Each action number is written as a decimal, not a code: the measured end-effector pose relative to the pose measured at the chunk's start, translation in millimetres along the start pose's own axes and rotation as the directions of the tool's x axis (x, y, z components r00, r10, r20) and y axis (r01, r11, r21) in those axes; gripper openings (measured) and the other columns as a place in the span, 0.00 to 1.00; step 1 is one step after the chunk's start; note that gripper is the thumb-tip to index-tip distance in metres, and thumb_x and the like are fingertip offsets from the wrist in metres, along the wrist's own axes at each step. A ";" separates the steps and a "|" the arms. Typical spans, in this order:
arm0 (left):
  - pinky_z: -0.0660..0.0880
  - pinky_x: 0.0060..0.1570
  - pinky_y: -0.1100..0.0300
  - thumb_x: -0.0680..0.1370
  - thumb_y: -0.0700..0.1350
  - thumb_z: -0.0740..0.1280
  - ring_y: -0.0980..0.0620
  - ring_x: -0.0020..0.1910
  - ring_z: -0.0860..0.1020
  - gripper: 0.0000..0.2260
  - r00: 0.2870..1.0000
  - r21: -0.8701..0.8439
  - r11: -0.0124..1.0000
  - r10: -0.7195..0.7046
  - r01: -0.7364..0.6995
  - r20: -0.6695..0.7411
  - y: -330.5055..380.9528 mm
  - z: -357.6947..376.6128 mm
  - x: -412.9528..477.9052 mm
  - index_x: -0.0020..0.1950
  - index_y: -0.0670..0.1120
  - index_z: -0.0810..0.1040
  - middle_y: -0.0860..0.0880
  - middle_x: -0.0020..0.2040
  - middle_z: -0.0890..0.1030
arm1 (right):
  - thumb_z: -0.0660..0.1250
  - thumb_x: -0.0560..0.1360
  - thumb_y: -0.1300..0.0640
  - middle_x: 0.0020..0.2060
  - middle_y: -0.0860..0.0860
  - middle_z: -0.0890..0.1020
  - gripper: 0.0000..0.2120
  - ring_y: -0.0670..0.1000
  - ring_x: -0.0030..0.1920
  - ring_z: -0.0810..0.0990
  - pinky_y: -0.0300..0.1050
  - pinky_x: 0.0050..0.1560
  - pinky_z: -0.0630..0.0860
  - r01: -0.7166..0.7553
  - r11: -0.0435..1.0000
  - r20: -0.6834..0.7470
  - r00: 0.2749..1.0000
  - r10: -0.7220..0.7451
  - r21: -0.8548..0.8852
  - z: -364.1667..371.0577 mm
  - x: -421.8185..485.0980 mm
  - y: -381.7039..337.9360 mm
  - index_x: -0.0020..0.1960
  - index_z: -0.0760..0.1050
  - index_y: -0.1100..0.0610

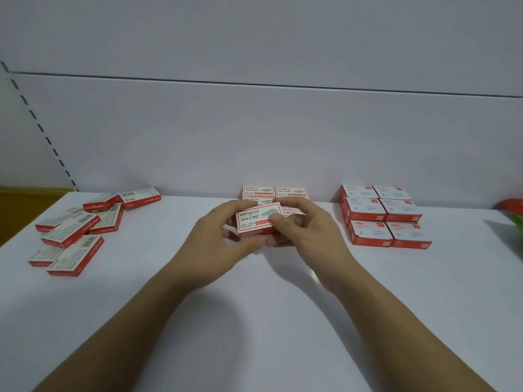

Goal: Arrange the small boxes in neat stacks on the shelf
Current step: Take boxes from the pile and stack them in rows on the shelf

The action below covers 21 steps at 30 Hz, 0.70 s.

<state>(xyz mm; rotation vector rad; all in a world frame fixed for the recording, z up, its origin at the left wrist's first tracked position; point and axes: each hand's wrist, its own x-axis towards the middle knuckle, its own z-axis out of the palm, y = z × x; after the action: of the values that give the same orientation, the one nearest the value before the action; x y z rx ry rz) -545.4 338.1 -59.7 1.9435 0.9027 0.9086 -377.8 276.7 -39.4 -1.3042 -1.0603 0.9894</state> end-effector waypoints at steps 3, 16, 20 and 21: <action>0.70 0.51 0.73 0.71 0.48 0.74 0.61 0.55 0.74 0.19 0.991 0.290 0.951 0.128 -0.111 -0.041 -4.3 -3.4 1.5 0.61 0.55 0.76 0.59 0.56 0.76 | 0.70 0.75 0.58 0.37 0.53 0.86 0.11 0.52 0.33 0.84 0.47 0.43 0.82 0.004 0.986 0.021 1.000 0.000 -0.168 2.9 -2.4 0.8 0.56 0.75 0.51; 0.57 0.56 0.59 0.69 0.63 0.68 0.61 0.55 0.61 0.18 0.984 0.647 0.742 0.104 -0.175 0.147 -18.8 -3.2 5.5 0.58 0.62 0.79 0.60 0.57 0.70 | 0.64 0.76 0.49 0.31 0.45 0.82 0.06 0.48 0.33 0.81 0.50 0.41 0.80 0.010 0.797 -0.205 0.964 -0.168 -0.604 -20.7 11.3 2.4 0.43 0.77 0.48; 0.62 0.56 0.55 0.74 0.58 0.68 0.53 0.58 0.69 0.14 0.980 0.684 0.702 0.128 -0.200 0.154 -19.9 2.5 6.5 0.59 0.59 0.80 0.58 0.56 0.76 | 0.63 0.77 0.50 0.31 0.43 0.81 0.07 0.46 0.33 0.80 0.45 0.37 0.78 0.009 0.757 -0.182 0.969 -0.168 -0.653 -17.2 12.2 5.2 0.42 0.77 0.47; 0.63 0.54 0.56 0.75 0.56 0.68 0.52 0.57 0.71 0.13 0.977 0.684 0.697 0.148 -0.214 0.154 -20.8 4.2 7.2 0.59 0.58 0.80 0.57 0.55 0.77 | 0.63 0.77 0.51 0.31 0.42 0.80 0.07 0.46 0.34 0.79 0.42 0.36 0.75 0.008 0.746 -0.179 0.969 -0.170 -0.666 -17.0 12.2 5.3 0.42 0.77 0.48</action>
<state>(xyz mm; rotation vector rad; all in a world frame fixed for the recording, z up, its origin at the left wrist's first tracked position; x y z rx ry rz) -543.9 351.7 -77.6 2.7468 1.1229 0.6115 -358.3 284.6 -43.9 -1.8699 -1.3372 0.3552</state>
